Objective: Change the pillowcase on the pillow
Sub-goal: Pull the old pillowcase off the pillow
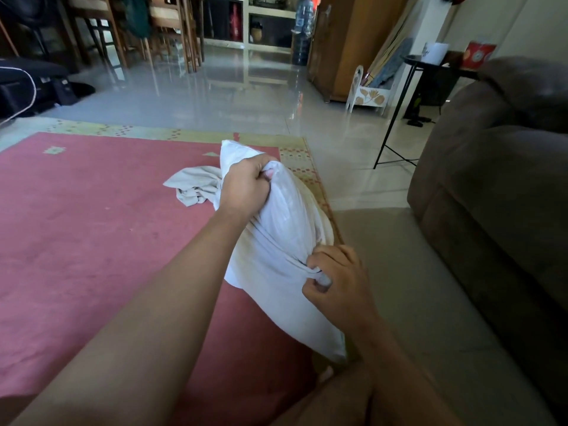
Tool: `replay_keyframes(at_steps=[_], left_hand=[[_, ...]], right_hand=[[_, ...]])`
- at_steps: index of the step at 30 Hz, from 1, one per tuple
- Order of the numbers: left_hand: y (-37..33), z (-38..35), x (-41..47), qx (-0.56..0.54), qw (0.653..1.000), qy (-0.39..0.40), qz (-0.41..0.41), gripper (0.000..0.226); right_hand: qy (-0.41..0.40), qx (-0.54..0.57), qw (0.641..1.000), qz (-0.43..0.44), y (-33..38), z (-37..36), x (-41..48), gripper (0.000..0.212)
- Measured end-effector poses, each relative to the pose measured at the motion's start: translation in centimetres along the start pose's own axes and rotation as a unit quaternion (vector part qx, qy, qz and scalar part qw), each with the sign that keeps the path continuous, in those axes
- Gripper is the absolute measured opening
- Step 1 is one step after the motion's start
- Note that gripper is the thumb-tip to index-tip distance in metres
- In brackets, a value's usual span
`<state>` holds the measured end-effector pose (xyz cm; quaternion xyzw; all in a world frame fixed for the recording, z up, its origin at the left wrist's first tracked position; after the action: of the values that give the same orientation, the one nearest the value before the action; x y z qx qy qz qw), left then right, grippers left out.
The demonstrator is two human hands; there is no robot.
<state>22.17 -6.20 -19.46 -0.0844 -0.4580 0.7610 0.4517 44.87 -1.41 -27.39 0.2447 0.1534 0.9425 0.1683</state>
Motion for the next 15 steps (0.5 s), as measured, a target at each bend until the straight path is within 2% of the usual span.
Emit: replay_keyframes(at_steps=[3, 6, 9, 10, 13, 15], left_hand=[[-0.8, -0.9, -1.3, -0.028, 0.999, -0.009, -0.045, 0.024], [-2.5, -2.1, -3.5, -0.069, 0.991, 0.007, -0.116, 0.026], [-3.5, -3.4, -5.9, -0.106, 0.982, 0.024, -0.153, 0.026], [-3.7, -3.6, -6.6, -0.128, 0.978, 0.033, -0.162, 0.025], [-2.9, -2.3, -8.1, -0.218, 0.959, 0.048, -0.173, 0.033], [-1.0, -0.2, -7.9, -0.186, 0.974, -0.003, -0.131, 0.047]], right_hand=[[-0.038, 0.072, 0.996, -0.033, 0.1, 0.5, -0.3, 0.027], [-0.122, 0.138, 0.977, -0.111, 1.4, 2.1, 0.3, 0.045], [-0.159, 0.074, 0.976, -0.127, 2.4, 4.4, 2.7, 0.07], [-0.141, 0.08, 0.981, -0.107, 2.4, 4.9, 3.6, 0.069], [-0.024, 0.203, 0.975, -0.089, 2.5, 5.5, 4.8, 0.047], [-0.002, 0.219, 0.971, -0.096, 2.2, 5.5, 4.2, 0.037]])
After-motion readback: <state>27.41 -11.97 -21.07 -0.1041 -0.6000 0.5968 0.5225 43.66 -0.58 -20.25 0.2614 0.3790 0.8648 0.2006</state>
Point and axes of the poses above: each hand's wrist, its own x-axis towards the middle knuckle, its own z-axis out of the back of the hand, y = z × x, the point moved 4 cm from there along x, towards the middle knuckle, and after that the axes turned 13 degrees about y, right-handed, at the moved point
